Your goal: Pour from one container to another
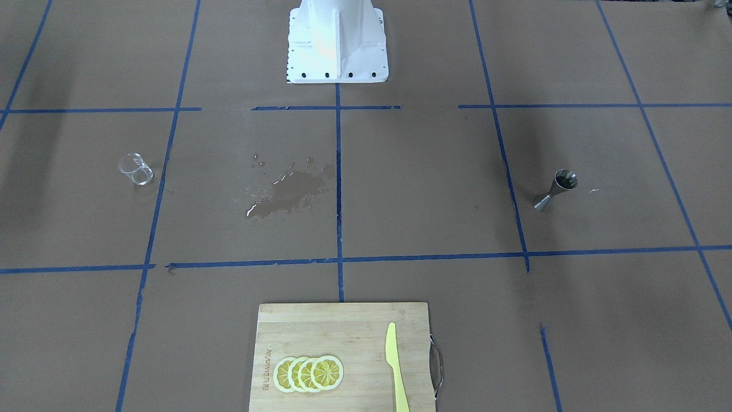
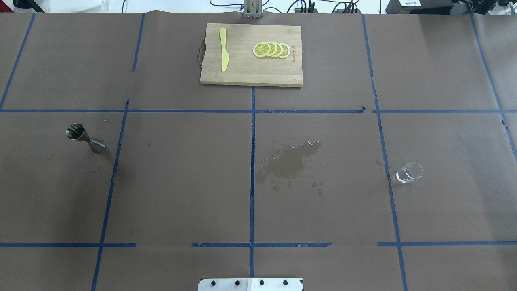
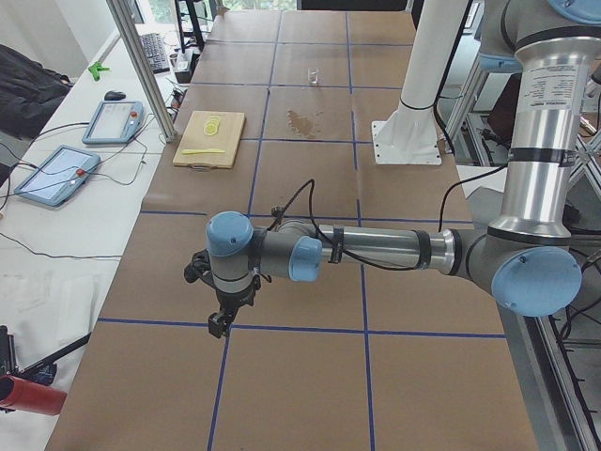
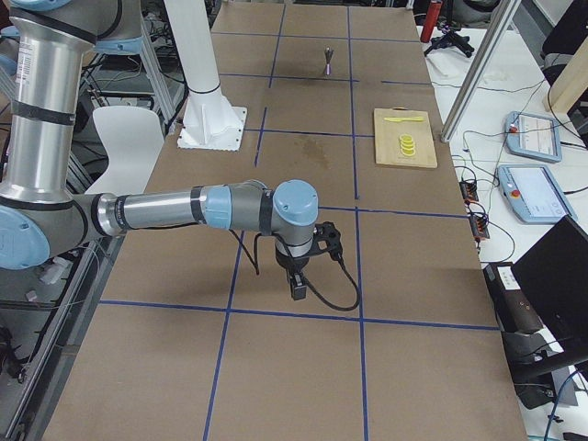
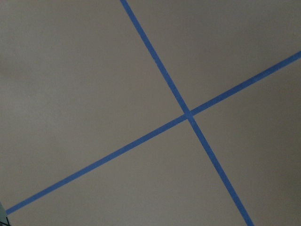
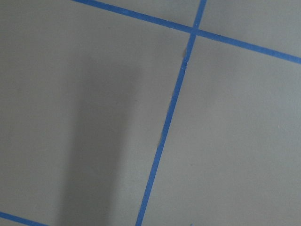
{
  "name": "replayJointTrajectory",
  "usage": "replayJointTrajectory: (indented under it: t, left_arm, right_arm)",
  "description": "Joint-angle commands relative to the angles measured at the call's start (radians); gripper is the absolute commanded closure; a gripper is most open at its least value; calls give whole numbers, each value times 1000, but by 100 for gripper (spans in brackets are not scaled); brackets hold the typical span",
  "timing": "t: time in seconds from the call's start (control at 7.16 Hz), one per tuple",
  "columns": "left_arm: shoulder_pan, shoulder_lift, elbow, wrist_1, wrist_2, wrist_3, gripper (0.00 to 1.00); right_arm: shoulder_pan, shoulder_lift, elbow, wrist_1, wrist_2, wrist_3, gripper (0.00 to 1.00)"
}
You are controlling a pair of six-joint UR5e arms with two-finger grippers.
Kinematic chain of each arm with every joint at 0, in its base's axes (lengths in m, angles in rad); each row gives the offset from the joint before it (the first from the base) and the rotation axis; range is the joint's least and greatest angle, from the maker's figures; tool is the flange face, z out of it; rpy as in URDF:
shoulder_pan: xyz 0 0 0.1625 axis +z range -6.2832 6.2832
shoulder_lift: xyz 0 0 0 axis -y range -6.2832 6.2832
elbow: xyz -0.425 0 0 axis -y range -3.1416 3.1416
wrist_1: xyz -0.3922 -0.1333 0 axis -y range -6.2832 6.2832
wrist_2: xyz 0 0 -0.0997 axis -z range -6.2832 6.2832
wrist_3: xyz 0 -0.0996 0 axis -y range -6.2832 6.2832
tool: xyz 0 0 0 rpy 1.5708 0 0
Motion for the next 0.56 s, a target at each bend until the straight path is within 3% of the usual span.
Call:
replayJointTrajectory:
  t: [0.0, 0.42]
  left_arm:
    - [0, 14, 42, -16, -4, -12, 0]
    - [0, 8, -5, -15, -9, -311, 0]
  right_arm:
    - [11, -1, -32, 29, 28, 26, 0]
    - [11, 12, -107, 31, 29, 49, 0]
